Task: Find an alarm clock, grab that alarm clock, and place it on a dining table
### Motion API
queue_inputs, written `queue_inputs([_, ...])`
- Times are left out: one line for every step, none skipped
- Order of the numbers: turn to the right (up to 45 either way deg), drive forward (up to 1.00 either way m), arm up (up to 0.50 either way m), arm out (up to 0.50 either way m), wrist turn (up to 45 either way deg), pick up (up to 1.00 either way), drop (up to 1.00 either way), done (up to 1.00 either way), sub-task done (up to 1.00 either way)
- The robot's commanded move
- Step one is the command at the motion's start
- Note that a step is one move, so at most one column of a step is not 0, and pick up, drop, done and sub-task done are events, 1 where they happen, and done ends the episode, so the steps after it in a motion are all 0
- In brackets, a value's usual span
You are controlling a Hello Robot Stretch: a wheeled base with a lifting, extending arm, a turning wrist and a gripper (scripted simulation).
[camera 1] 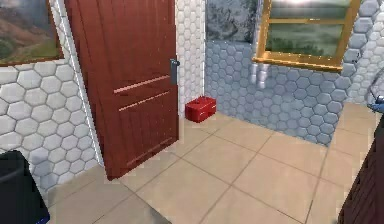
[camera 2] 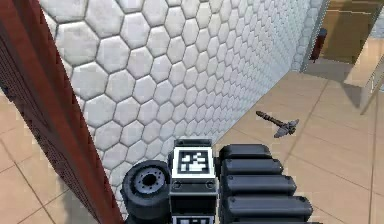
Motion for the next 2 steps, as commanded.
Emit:
queue_inputs([36.0, 0.00, 0.00, 0.00, 0.0, 0.00, 0.00, 0.00, 0.00])
queue_inputs([-45.0, 0.00, 0.00, 0.00, 0.0, 0.00, 0.00, 0.00, 0.00])
